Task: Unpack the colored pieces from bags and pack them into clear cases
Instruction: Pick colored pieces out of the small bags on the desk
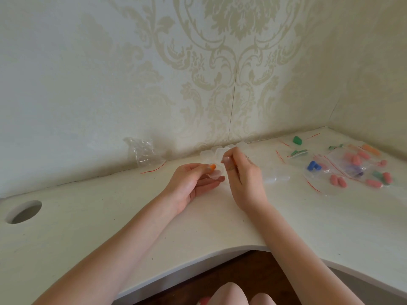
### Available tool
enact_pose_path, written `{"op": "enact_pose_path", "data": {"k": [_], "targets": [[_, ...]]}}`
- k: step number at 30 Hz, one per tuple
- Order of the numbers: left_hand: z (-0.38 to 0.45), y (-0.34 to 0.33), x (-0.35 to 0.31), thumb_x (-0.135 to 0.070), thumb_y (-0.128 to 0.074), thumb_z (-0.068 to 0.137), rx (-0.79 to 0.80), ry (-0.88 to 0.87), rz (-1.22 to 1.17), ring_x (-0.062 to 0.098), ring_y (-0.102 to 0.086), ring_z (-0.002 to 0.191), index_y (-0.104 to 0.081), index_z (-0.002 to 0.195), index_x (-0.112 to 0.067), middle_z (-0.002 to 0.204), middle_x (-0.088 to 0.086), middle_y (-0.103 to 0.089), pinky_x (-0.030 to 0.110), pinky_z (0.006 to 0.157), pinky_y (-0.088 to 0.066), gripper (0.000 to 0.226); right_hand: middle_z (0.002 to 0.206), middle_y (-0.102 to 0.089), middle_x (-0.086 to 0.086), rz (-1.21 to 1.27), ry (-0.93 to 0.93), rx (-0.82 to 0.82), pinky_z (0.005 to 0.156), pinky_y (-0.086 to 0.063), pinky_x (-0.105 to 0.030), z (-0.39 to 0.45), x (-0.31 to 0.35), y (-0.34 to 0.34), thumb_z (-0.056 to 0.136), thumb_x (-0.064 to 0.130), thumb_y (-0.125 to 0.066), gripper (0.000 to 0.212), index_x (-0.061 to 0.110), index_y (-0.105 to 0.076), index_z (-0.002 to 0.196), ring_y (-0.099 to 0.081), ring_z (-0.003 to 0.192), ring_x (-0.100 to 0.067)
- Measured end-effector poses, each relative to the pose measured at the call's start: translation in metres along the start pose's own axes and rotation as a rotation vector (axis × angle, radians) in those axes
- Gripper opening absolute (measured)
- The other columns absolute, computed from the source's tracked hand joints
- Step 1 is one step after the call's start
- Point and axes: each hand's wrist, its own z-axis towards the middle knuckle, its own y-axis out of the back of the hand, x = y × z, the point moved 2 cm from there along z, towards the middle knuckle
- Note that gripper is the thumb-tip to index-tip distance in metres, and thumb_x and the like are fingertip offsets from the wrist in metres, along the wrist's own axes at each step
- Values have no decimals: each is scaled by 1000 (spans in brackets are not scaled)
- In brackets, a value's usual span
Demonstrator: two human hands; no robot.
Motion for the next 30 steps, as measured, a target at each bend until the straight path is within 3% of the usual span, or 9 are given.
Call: {"op": "enact_pose_path", "data": {"k": [3,8,10,13,16,21,26,30], "targets": [[0,0,1,-6,-60,89,-1,-9,9,20,-72,72,-63,101,7,85,15,-71,22,63,-57,18,78,-45,20,-9,91,18,69,-36,-19,-1,3,-1,96,44,-26,35,19,-48,85,-43,77,-5],[0,0,1,-8,-60,90,-21,-27,0,21,-72,71,-65,93,2,80,13,-72,23,63,-57,11,99,-45,11,22,28,44,74,-35,-3,2,-5,-9,96,13,-40,23,11,-59,108,-49,85,4],[1,0,1,-7,-59,90,-23,-40,2,21,-72,73,-66,93,2,82,13,-72,23,65,-57,12,95,-49,17,52,25,30,72,-37,-5,3,-5,-8,92,8,-54,19,12,-55,110,-51,84,4],[0,0,1,-3,-57,90,-23,-55,18,20,-72,74,-67,85,1,80,11,-72,24,67,-58,11,80,-55,24,68,22,21,64,-38,-9,3,-5,-4,85,7,-66,15,16,-58,94,-51,76,0],[-1,0,0,-5,-59,89,-35,-69,2,19,-72,72,-67,83,-1,76,10,-72,25,70,-59,11,75,-59,28,72,26,50,63,-37,-8,4,-3,-4,83,7,-67,17,23,-64,85,-50,75,2],[-3,-1,0,-9,-59,90,-4,-75,23,25,-72,81,-67,88,-2,79,11,-71,25,69,-58,10,86,-62,12,115,-48,43,62,-38,-11,7,-6,-4,83,6,-68,15,20,-73,86,-54,74,-4],[-3,0,0,-10,-62,89,-8,-62,12,28,-71,90,-65,100,3,98,20,-71,25,71,-58,17,72,-68,19,234,-159,-9,63,-42,-18,8,-2,1,83,11,-70,19,30,-68,81,-59,71,-4],[-4,-1,0,-11,-64,88,-20,-75,-17,25,-72,81,-68,90,-4,87,16,-72,27,70,-59,8,72,-68,15,152,-145,47,63,-41,-22,8,-5,-3,83,14,-70,21,31,-64,73,-55,70,-11]]}}
